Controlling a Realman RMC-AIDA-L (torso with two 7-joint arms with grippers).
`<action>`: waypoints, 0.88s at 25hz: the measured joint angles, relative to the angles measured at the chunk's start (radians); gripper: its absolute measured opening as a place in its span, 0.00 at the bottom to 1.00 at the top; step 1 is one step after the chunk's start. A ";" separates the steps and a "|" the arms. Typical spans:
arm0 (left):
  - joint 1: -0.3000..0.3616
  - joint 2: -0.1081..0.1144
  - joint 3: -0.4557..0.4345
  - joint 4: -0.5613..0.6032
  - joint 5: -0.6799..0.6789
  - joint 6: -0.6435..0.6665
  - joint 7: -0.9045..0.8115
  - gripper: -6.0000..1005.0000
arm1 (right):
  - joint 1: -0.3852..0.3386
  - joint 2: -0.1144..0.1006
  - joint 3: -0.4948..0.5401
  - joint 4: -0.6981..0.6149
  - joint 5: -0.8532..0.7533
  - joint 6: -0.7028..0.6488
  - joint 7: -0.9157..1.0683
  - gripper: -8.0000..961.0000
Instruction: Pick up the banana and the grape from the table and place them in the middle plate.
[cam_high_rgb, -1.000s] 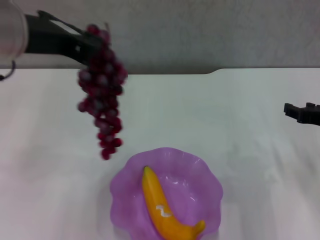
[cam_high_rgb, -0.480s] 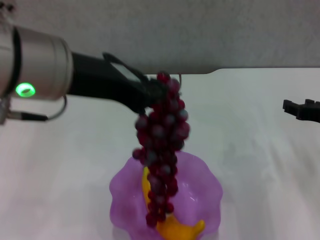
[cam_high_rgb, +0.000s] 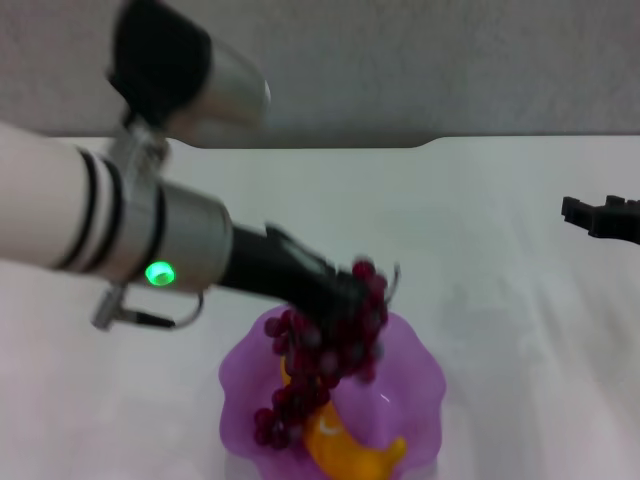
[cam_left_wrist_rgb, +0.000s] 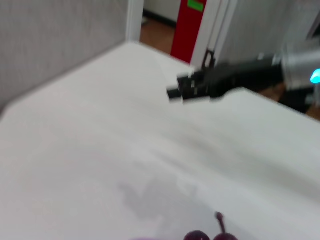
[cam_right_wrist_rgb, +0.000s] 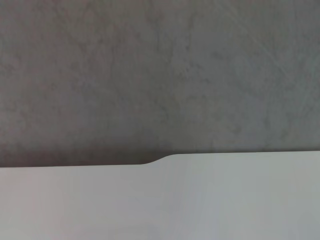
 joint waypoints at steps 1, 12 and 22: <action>-0.005 0.000 0.019 0.046 -0.002 0.024 0.012 0.09 | 0.000 0.000 0.000 0.000 0.000 0.000 0.000 0.63; -0.119 -0.002 0.118 0.579 -0.221 0.245 0.272 0.09 | 0.018 -0.002 -0.011 0.007 -0.003 0.001 -0.001 0.63; -0.133 -0.001 0.153 0.654 -0.291 0.334 0.363 0.13 | 0.028 -0.002 -0.023 0.012 -0.005 0.003 -0.002 0.63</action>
